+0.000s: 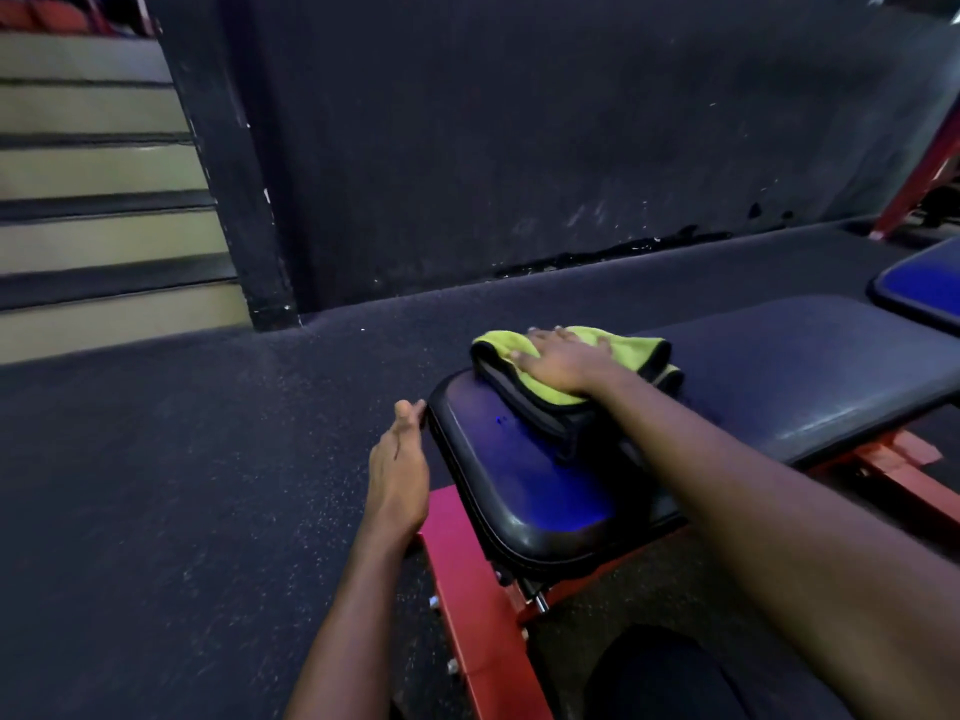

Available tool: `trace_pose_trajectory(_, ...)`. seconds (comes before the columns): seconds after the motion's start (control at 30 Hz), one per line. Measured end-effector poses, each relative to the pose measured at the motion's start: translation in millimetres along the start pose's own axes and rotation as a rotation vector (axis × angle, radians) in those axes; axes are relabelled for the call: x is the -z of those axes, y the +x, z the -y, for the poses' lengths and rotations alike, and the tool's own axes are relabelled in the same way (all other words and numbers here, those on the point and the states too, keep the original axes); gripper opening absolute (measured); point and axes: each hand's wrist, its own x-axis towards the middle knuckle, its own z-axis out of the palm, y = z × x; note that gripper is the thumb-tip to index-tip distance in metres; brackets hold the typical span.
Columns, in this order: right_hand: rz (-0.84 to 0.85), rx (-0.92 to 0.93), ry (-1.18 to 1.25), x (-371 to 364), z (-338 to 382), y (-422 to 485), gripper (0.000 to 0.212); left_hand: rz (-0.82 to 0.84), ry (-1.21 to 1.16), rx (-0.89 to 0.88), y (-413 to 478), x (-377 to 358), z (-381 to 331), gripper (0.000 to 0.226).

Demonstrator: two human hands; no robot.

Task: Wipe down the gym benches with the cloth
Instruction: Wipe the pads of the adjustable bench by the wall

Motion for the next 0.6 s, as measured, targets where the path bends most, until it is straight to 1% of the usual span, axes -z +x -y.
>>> trace_pose_trajectory(0.07,-0.005,0.055,0.001,-3,22,9,0.068,-0.061,-0.042,-0.036,-2,11,1,0.083)
trace_pose_trajectory(0.13,-0.006,0.158,-0.004,-10,36,-4,0.068,-0.118,-0.073,-0.050,-3,22,-1,0.081)
trace_pose_trajectory(0.2,-0.008,0.309,-0.032,-18,40,-33,0.065,-0.148,-0.120,-0.045,-1,29,-6,0.081)
trace_pose_trajectory(0.27,-0.037,0.463,-0.037,-27,35,-76,0.061,-0.141,-0.151,-0.032,3,31,-12,0.082)
trace_pose_trajectory(0.33,-0.044,0.523,-0.018,-35,16,-118,0.063,-0.126,-0.145,-0.027,5,26,-14,0.083)
trace_pose_trajectory(0.37,-0.039,0.501,-0.010,-35,5,-130,0.066,-0.115,-0.147,-0.035,4,24,-15,0.083)
trace_pose_trajectory(0.43,-0.036,0.360,0.018,-29,-14,-131,0.069,-0.082,-0.142,-0.039,1,20,-16,0.081)
trace_pose_trajectory(0.53,-0.037,0.127,0.028,-17,-12,-81,0.064,-0.032,-0.115,-0.057,-9,21,-13,0.074)
trace_pose_trajectory(0.6,-0.019,0.067,-0.006,-12,8,-38,0.065,-0.024,-0.097,-0.056,-14,24,-8,0.074)
